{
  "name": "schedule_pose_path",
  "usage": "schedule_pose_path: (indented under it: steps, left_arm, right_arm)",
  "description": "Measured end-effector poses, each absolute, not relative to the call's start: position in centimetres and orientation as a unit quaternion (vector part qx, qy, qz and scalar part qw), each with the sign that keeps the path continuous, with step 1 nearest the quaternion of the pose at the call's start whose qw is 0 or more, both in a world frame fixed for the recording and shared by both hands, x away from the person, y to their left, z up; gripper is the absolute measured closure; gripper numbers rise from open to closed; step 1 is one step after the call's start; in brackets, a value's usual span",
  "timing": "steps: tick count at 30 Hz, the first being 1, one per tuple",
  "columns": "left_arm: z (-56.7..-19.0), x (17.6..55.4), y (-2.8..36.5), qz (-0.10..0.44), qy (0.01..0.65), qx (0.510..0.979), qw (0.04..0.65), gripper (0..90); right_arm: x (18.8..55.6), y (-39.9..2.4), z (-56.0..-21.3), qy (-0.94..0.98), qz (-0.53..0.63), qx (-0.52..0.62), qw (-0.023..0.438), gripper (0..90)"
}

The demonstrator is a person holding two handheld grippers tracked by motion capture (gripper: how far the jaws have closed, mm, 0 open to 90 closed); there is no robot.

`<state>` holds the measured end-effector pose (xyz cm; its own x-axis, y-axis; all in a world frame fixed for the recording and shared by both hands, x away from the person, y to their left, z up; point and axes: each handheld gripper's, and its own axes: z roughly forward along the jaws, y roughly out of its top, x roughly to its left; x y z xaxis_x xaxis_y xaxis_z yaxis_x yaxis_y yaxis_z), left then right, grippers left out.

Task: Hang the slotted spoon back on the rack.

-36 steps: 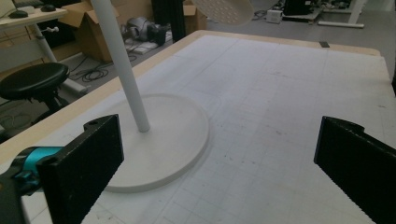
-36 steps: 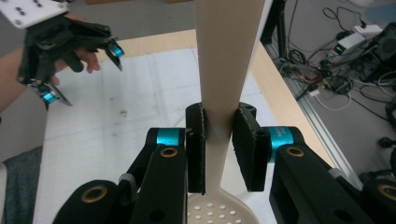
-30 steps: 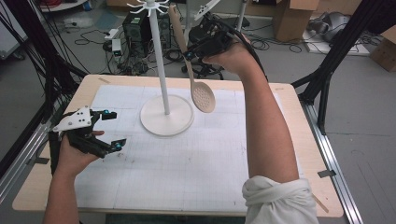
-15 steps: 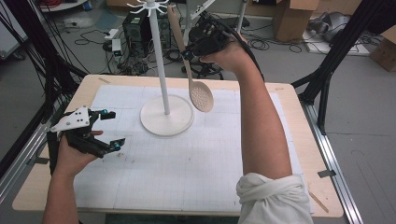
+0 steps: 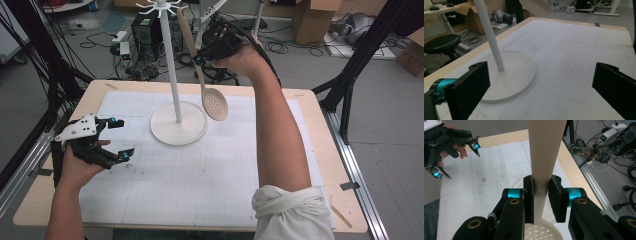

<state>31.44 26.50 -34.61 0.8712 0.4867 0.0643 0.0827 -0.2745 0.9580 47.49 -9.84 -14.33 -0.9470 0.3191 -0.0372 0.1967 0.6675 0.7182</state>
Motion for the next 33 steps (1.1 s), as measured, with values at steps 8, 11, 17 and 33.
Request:
schedule_pose_path:
  steps: [8, 11, 17, 33]
  left_arm:
    - [-34.6, 31.5, 26.6, 0.176, 0.182, 0.779, 0.573, 1.9]
    - [-34.6, 31.4, 26.6, 0.177, 0.183, 0.779, 0.573, 1.9]
    - [-34.6, 31.4, 26.7, 0.177, 0.183, 0.777, 0.576, 1.9]
    - [-34.6, 31.3, 27.0, 0.177, 0.184, 0.775, 0.577, 1.9]
  right_arm:
    - [47.9, -9.6, -14.4, 0.908, 0.383, 0.148, 0.081, 75.8]
    - [48.1, -9.5, -14.4, 0.907, 0.383, 0.154, 0.082, 75.8]
    - [48.7, -9.5, -14.7, 0.906, 0.381, 0.167, 0.079, 75.8]
    - [49.8, -8.5, -15.5, 0.903, 0.387, 0.173, 0.066, 74.8]
